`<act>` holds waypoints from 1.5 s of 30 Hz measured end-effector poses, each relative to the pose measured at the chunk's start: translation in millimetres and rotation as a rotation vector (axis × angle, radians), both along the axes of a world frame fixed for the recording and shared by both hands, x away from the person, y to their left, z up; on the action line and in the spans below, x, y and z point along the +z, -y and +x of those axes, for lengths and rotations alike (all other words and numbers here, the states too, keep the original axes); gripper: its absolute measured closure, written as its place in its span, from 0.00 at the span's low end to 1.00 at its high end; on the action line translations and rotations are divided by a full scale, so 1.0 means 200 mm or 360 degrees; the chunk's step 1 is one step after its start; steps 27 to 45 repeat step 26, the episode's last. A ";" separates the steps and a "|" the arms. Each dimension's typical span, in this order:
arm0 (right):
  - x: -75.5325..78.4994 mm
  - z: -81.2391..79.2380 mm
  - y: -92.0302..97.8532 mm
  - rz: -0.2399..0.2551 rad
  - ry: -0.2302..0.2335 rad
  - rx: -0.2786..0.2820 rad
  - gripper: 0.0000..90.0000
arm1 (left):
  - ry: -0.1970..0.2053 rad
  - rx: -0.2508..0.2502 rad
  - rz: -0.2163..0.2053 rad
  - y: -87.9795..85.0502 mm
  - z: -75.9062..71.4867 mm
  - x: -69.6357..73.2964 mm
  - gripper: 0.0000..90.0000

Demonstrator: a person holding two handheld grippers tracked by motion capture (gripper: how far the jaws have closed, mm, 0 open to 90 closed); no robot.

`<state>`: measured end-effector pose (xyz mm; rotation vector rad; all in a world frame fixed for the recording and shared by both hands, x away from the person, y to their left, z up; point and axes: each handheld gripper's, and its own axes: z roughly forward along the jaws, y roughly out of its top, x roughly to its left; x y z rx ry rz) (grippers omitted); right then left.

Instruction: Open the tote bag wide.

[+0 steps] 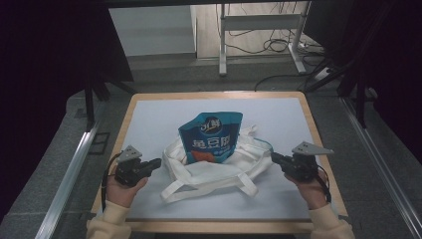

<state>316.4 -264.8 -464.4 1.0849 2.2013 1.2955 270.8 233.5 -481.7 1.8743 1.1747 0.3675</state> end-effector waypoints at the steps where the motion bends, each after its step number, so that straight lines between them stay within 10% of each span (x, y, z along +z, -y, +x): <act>1: -0.01 -0.01 0.02 0.0007 -0.0007 -0.0011 0.96 | -0.0014 0.0011 0.0001 -0.01 0.00 -0.02 0.98; 13: -0.14 0.00 0.14 -0.0046 -0.0094 -0.0128 0.57 | -0.0071 0.0087 0.0094 -0.03 0.03 -0.12 0.72; 26: -0.16 0.01 0.15 -0.0055 -0.0085 -0.0158 0.45 | -0.0069 0.0132 0.0141 -0.02 0.05 -0.15 0.48; 45: -0.16 0.01 0.15 -0.0055 -0.0085 -0.0158 0.45 | -0.0069 0.0132 0.0141 -0.02 0.05 -0.15 0.48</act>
